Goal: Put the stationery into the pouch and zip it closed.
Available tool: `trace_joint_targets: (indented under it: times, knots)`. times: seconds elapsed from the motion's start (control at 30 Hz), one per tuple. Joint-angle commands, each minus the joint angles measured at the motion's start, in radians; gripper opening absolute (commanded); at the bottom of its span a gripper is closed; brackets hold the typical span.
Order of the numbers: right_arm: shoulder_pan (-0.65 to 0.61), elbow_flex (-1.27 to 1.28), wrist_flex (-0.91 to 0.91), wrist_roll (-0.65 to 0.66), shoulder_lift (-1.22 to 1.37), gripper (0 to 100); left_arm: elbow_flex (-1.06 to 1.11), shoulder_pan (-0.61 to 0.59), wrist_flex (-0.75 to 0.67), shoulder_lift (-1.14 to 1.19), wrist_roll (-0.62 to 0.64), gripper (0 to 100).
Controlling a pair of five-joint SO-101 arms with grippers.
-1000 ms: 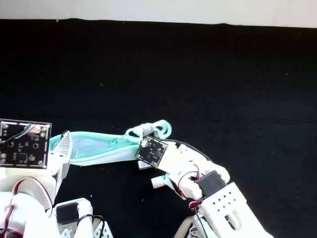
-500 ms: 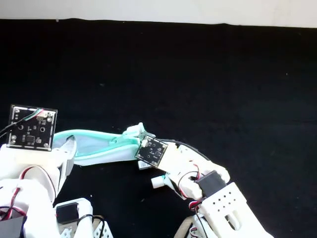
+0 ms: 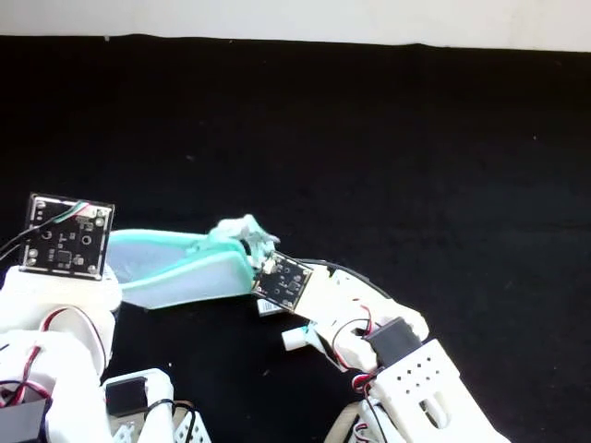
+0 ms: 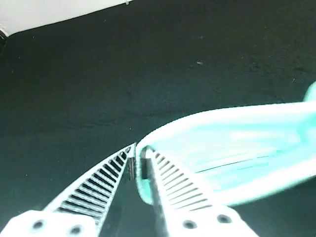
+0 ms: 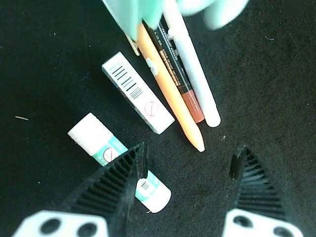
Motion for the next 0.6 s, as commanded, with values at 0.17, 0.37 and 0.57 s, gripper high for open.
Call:
trace_joint_targets:
  times: [0.17,0.37,0.57]
  knots:
    - [-0.004,-0.015,-0.018,-0.012,-0.008,27.0,-0.229,0.01,-0.002,0.008,-0.014,1]
    - [-0.004,-0.007,-0.013,-0.012,-0.008,27.0,-0.2,0.01,-0.029,0.031,-0.012,1]
    - [-0.004,-0.005,-0.012,-0.012,-0.008,27.0,-0.088,0.01,-0.186,0.087,-0.011,1]
